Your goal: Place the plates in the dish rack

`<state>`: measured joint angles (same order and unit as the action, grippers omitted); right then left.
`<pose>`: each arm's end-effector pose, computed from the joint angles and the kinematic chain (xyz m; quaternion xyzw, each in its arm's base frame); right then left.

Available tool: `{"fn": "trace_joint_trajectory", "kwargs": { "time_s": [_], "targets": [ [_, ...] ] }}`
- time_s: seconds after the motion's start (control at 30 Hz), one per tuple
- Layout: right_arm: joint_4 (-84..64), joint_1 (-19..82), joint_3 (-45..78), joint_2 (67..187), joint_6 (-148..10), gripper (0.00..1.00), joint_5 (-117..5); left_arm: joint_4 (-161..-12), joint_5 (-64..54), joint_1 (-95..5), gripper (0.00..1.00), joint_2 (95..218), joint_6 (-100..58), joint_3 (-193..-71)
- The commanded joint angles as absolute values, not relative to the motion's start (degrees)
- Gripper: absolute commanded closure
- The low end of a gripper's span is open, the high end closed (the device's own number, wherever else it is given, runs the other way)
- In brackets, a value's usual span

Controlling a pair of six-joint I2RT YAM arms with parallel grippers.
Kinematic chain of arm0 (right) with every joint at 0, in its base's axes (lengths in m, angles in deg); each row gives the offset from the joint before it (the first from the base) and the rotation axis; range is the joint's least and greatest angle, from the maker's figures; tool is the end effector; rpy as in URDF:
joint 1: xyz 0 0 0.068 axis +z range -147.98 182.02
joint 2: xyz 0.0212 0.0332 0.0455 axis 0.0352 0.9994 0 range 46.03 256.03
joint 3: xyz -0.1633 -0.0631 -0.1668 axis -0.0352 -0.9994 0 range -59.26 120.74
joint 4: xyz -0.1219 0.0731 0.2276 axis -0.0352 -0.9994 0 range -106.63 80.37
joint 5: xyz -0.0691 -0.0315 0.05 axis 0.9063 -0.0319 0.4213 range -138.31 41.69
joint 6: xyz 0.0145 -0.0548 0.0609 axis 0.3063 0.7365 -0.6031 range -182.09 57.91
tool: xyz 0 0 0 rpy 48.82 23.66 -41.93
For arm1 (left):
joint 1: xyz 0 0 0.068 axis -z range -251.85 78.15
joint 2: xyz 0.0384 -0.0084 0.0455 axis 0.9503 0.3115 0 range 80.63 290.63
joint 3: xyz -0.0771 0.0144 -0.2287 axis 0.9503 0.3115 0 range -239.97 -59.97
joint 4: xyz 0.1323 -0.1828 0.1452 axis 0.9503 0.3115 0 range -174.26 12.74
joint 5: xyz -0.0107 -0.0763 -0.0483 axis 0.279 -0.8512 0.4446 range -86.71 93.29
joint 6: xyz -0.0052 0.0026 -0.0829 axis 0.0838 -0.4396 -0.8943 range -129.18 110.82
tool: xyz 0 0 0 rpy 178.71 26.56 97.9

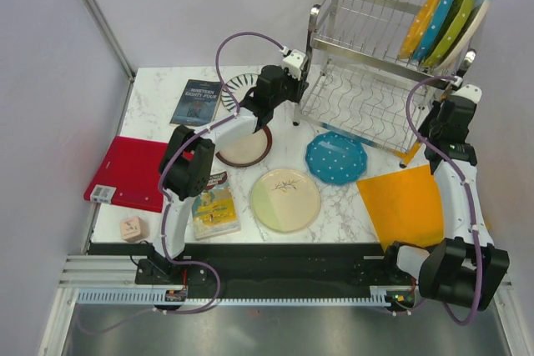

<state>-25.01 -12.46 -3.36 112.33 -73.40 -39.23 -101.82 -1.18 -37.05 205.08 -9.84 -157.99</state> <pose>0.3042 -0.0904 0.2758 0.2295 0.8137 -0.0817 0.5278 0.4470 -0.3176 0.2235 0.2470 0.7182 -0.2261 0.6099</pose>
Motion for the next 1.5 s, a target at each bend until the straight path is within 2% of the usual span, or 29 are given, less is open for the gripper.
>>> {"fn": "trace_joint_trajectory", "kwargs": {
  "time_s": [0.0, 0.27, 0.3, 0.33, 0.37, 0.43, 0.67, 0.8, 1.03, 1.07, 1.13, 1.17, 1.2, 1.47],
  "targets": [
    [-21.9, -12.7, -5.1, 110.5, -73.3, 1.0, -37.9, -101.7, -1.4, -36.4, 0.98, 200.7, -10.5, -157.5],
    [-13.7, -12.8, -5.2, 116.8, -71.7, 1.0, -35.2, -101.3, -1.0, -35.3, 0.98, 200.4, -10.5, -156.6],
    [-13.5, -12.8, -4.6, 117.7, -71.5, 0.82, -35.2, -101.2, -1.0, -35.1, 0.98, 200.5, -10.4, -156.5],
    [-13.7, -12.7, -3.9, 118.4, -71.8, 0.71, -34.4, -101.2, -0.9, -34.9, 0.98, 200.6, -10.3, -156.6],
    [-14.6, -12.7, -2.6, 119.4, -72.0, 0.55, -34.4, -101.1, -0.7, -34.9, 0.98, 200.6, -10.1, -156.6],
    [-15.2, -12.7, -2.2, 119.3, -72.2, 0.5, -36.0, -101.1, -0.6, -34.8, 0.98, 200.7, -9.7, -156.6],
    [-16.8, -12.7, -4.9, 114.2, -68.5, 0.46, -42.4, -101.1, -0.1, -34.5, 0.98, 200.5, -9.3, -156.5],
    [-13.3, -12.8, -6.8, 115.5, -67.9, 0.47, -41.7, -101.0, 0.0, -34.3, 0.98, 200.6, -9.3, -156.7],
    [-11.0, -12.9, -2.5, 123.7, -66.1, 0.52, -34.3, -100.9, 0.6, -33.6, 0.98, 200.4, -9.3, -156.4],
    [-10.4, -12.9, -2.3, 124.2, -66.0, 0.63, -34.4, -100.9, 0.8, -33.5, 0.98, 200.4, -9.3, -156.3],
    [-8.6, -13.0, -1.3, 125.6, -66.0, 0.78, -34.3, -100.7, 1.3, -33.2, 0.98, 200.3, -9.3, -156.3],
    [-8.3, -13.0, -0.8, 126.2, -66.0, 0.91, -34.2, -100.7, 1.3, -33.1, 0.98, 200.3, -9.3, -156.2],
    [-8.0, -12.9, -0.2, 126.8, -66.0, 0.93, -34.2, -100.6, 1.4, -32.7, 0.98, 200.3, -9.3, -156.2],
    [-4.4, -13.1, 3.8, 133.3, -64.2, 0.9, -34.2, -100.7, 3.1, -31.5, 0.97, 202.1, -9.3, -158.1]
  ]
}}
